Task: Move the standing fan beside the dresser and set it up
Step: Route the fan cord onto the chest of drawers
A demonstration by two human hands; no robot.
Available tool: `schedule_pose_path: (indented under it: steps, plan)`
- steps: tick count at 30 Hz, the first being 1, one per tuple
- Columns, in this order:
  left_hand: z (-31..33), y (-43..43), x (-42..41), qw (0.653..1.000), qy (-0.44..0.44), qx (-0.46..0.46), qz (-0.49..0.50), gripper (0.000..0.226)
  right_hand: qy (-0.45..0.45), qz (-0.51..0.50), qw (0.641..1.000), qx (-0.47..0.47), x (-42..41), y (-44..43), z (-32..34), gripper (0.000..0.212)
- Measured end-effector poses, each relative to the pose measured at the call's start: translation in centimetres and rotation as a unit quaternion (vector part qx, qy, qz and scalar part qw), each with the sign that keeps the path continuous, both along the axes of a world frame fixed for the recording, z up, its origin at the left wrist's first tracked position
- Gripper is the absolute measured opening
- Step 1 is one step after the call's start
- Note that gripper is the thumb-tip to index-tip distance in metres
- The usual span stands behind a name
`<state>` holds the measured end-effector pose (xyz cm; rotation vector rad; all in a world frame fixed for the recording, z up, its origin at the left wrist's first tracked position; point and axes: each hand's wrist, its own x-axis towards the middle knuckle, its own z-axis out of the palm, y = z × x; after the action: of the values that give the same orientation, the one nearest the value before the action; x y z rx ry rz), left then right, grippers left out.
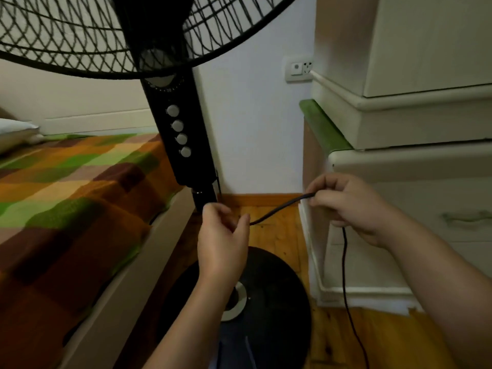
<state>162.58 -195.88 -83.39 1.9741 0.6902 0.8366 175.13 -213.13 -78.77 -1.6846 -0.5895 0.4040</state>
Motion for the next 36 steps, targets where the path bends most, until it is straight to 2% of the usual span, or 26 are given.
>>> schedule_pose_path:
  steps: [1, 3, 4, 5, 8, 12, 15, 19, 23, 27, 30, 33, 36]
  plan:
    - [0.3, -0.3, 0.1, 0.996, -0.027, 0.089, -0.013, 0.019, 0.001, 0.008, 1.0, 0.003, 0.0, 0.0, 0.2, 0.02]
    - [1.1, -1.1, 0.2, 0.963, -0.057, 0.255, -0.071, 0.022, 0.002, 0.018, 1.0, 0.006, 0.2, 0.1, 0.5, 0.02]
    - [1.4, -1.6, 0.5, 0.944, -0.05, 0.303, -0.12, 0.029, -0.005, 0.019, 1.0, 0.004, 0.2, 0.2, 0.5, 0.02]
    - [1.8, -2.1, 0.9, 0.933, -0.024, 0.314, -0.172, 0.034, -0.015, 0.02, 1.0, 0.002, 0.3, 0.5, 0.4, 0.019]
    - [2.6, -3.3, 3.1, 0.936, 0.048, 0.224, -0.266, 0.033, -0.042, 0.014, 0.999, -0.001, 0.6, 1.3, 0.5, 0.019]
    - [2.2, -2.8, 4.2, 0.948, 0.018, 0.155, -0.276, 0.023, -0.037, 0.002, 0.999, 0.013, 0.3, 1.0, 0.1, 0.019]
    - [0.4, -3.5, 3.2, 0.949, 0.075, 0.136, -0.273, 0.02, 0.007, -0.012, 1.0, -0.027, -0.1, -1.3, -2.3, 0.012]
    - [0.1, -5.1, 1.5, 0.931, 0.156, 0.144, -0.296, 0.017, 0.058, -0.046, 0.996, -0.048, -2.4, -4.3, -4.7, 0.013]
    - [2.5, -6.7, 1.4, 0.89, 0.252, 0.161, -0.344, 0.02, 0.103, -0.115, 0.988, -0.013, -5.0, -5.5, -4.9, 0.017]
    - [7.5, -9.1, 1.7, 0.851, 0.28, 0.213, -0.39, 0.023, 0.103, -0.177, 0.979, -0.021, -6.1, -7.0, -0.6, 0.016]
    - [11.7, -10.5, 1.9, 0.841, 0.259, 0.246, -0.406, 0.03, 0.083, -0.186, 0.978, -0.036, -6.5, -8.6, 3.2, 0.023]
    - [16.9, -11.1, 2.1, 0.856, 0.275, 0.209, -0.386, 0.025, 0.082, -0.188, 0.976, -0.069, -7.1, -11.1, 7.9, 0.022]
    - [20.6, -10.6, 1.9, 0.882, 0.305, 0.134, -0.333, 0.026, 0.076, -0.19, 0.97, -0.129, -7.5, -13.3, 10.7, 0.021]
